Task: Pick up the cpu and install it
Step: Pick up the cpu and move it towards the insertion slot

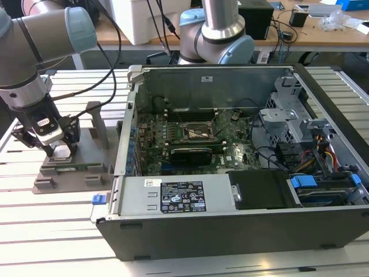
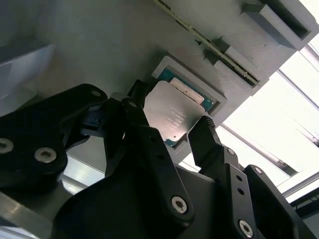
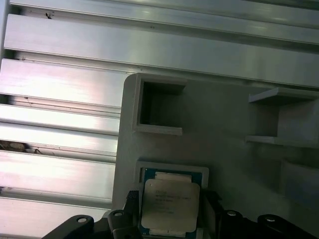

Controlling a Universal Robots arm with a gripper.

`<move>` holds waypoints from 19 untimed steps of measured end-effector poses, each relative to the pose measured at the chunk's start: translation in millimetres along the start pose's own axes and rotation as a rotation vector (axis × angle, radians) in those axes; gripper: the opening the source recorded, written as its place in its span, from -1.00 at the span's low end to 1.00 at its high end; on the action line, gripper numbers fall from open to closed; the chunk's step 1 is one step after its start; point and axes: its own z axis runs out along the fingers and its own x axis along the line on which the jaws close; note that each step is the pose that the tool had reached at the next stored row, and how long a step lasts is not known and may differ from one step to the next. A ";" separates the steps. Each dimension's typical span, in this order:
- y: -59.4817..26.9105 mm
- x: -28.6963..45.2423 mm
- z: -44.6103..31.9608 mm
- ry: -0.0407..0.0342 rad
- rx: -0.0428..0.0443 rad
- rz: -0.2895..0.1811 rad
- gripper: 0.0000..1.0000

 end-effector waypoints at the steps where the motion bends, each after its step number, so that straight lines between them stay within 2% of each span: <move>1: 0.0 0.0 0.0 0.0000 -0.0001 0.000 0.23; 2: 0.0 0.1 -0.1 0.0007 0.0001 0.000 0.21; 3: 0.0 0.1 -0.1 0.0003 0.0001 0.000 0.10; 12: 0.0 0.1 0.2 -0.0001 0.0000 0.000 0.10; 15: 0.8 7.1 0.1 0.0000 0.0000 0.000 0.10; 19: 0.9 7.1 0.1 -0.0001 0.0000 0.000 0.10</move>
